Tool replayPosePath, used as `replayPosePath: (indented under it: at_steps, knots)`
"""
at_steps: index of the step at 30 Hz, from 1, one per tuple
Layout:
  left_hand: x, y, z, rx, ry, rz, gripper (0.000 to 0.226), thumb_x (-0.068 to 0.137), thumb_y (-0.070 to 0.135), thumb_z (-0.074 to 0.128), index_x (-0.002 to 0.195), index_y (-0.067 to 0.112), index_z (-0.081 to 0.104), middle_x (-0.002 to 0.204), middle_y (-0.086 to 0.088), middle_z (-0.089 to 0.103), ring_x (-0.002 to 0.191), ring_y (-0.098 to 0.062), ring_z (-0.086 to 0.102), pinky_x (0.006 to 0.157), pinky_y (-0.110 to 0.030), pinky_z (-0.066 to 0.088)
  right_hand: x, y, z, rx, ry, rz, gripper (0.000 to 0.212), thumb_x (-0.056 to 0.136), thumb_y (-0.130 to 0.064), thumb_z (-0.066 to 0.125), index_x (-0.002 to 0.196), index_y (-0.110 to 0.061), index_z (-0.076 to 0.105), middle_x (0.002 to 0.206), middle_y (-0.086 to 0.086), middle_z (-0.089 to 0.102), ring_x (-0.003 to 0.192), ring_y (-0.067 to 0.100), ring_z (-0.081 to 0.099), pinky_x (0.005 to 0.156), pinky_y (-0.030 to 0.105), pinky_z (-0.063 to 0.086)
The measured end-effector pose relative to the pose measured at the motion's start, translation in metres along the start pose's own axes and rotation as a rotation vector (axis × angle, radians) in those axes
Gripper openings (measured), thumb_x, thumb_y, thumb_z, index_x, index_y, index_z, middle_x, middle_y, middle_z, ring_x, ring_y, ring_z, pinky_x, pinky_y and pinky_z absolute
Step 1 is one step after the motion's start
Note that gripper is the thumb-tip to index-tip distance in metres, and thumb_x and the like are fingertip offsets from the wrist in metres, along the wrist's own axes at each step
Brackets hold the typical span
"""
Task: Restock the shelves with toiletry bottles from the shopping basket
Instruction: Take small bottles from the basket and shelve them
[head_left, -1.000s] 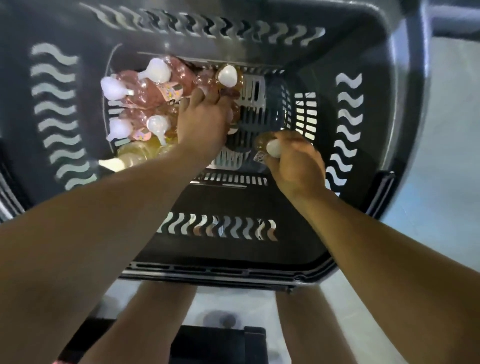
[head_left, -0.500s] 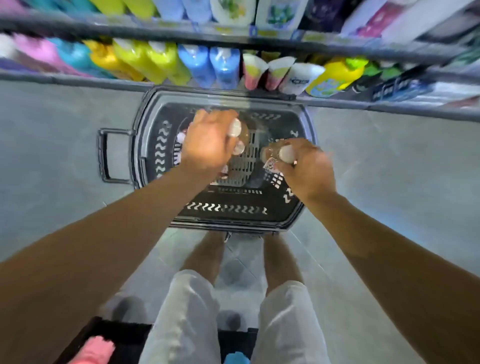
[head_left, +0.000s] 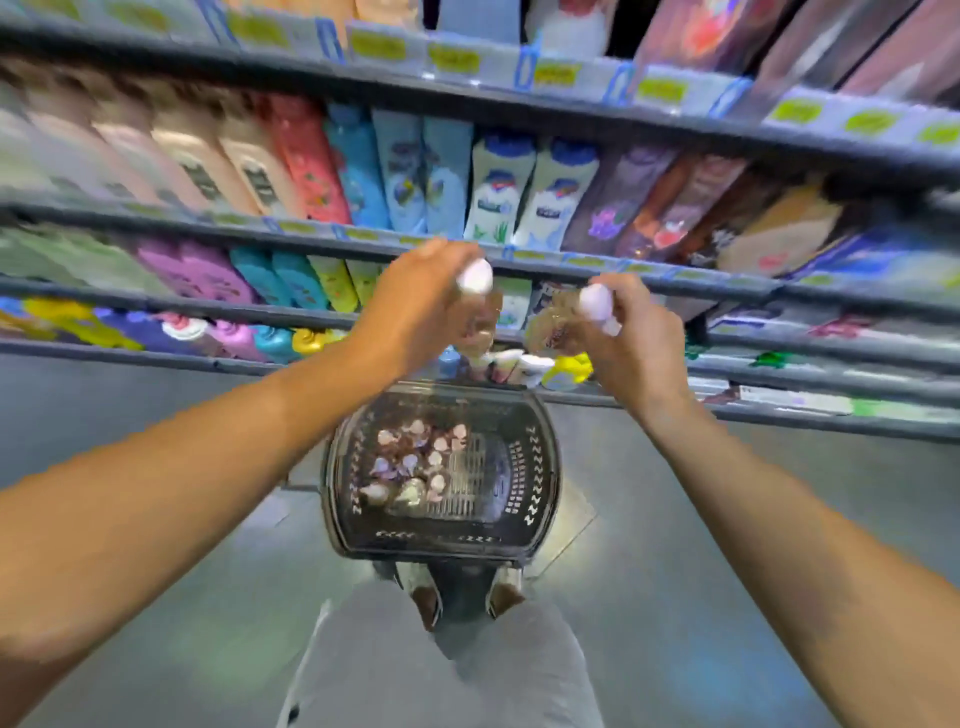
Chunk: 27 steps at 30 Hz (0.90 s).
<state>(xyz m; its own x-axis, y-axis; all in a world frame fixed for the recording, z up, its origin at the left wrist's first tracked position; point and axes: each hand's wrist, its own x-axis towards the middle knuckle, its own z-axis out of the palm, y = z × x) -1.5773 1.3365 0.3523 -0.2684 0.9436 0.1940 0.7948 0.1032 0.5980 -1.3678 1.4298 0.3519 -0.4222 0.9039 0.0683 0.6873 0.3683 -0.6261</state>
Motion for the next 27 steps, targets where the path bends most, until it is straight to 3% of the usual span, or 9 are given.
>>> replayPosePath:
  at_steps: [4, 10, 13, 16, 19, 23, 27]
  knots:
    - [0.021, 0.036, -0.058, 0.031, 0.045, 0.120, 0.039, 0.087, 0.019, 0.068, 0.123, 0.006, 0.061, 0.112, -0.016, 0.064, 0.106, -0.034, 0.058, 0.088, -0.036, 0.040, 0.010, -0.051, -0.054, 0.106, 0.126, -0.026, 0.030, 0.081, -0.023, 0.070, 0.109, -0.021, 0.062, 0.097, 0.002, 0.069, 0.092, 0.029, 0.062, 0.083, 0.041, 0.048]
    - [0.043, 0.093, -0.132, -0.044, 0.203, 0.230, 0.033, 0.086, 0.015, 0.070, 0.117, 0.004, 0.065, 0.112, -0.014, 0.067, 0.107, -0.029, 0.060, 0.088, -0.027, 0.039, 0.012, -0.106, -0.128, 0.108, 0.284, -0.143, 0.030, 0.084, -0.027, 0.068, 0.114, -0.024, 0.061, 0.094, -0.003, 0.067, 0.092, 0.021, 0.062, 0.078, 0.032, 0.045]
    - [0.057, 0.121, -0.162, -0.088, 0.236, 0.243, 0.027, 0.086, 0.014, 0.069, 0.111, 0.006, 0.066, 0.110, -0.011, 0.066, 0.100, -0.019, 0.058, 0.079, -0.011, 0.035, 0.016, -0.128, -0.160, 0.102, 0.352, -0.200, 0.032, 0.084, -0.027, 0.066, 0.116, -0.022, 0.062, 0.103, -0.001, 0.069, 0.096, 0.021, 0.062, 0.083, 0.035, 0.047]
    - [0.069, 0.149, -0.187, -0.170, 0.284, 0.234, 0.022, 0.084, 0.013, 0.070, 0.106, 0.012, 0.067, 0.105, -0.004, 0.066, 0.086, -0.010, 0.058, 0.067, 0.000, 0.035, 0.019, -0.144, -0.190, 0.109, 0.423, -0.229, 0.031, 0.085, -0.029, 0.066, 0.115, -0.024, 0.063, 0.094, -0.008, 0.065, 0.091, 0.015, 0.061, 0.077, 0.025, 0.040]
    - [0.083, 0.172, -0.209, -0.206, 0.297, 0.221, 0.019, 0.083, 0.019, 0.068, 0.101, 0.022, 0.066, 0.094, 0.007, 0.068, 0.079, -0.006, 0.061, 0.067, -0.007, 0.039, 0.024, -0.155, -0.218, 0.126, 0.468, -0.245, 0.028, 0.087, -0.031, 0.063, 0.114, -0.026, 0.064, 0.096, -0.011, 0.065, 0.092, 0.011, 0.060, 0.076, 0.025, 0.040]
    - [0.103, 0.199, -0.225, -0.290, 0.291, 0.234, 0.018, 0.088, 0.023, 0.066, 0.105, 0.019, 0.065, 0.093, 0.003, 0.071, 0.082, -0.014, 0.067, 0.069, -0.025, 0.047, 0.035, -0.165, -0.253, 0.153, 0.513, -0.271, 0.025, 0.087, -0.030, 0.063, 0.112, -0.025, 0.065, 0.100, -0.008, 0.068, 0.091, 0.010, 0.060, 0.073, 0.022, 0.042]
    - [0.120, 0.222, -0.230, -0.276, 0.331, 0.287, 0.019, 0.088, 0.025, 0.066, 0.107, 0.025, 0.062, 0.099, 0.007, 0.068, 0.081, -0.004, 0.065, 0.068, -0.019, 0.049, 0.048, -0.166, -0.286, 0.129, 0.552, -0.305, 0.021, 0.087, -0.029, 0.063, 0.108, -0.026, 0.063, 0.092, -0.011, 0.065, 0.087, 0.009, 0.058, 0.065, 0.022, 0.038]
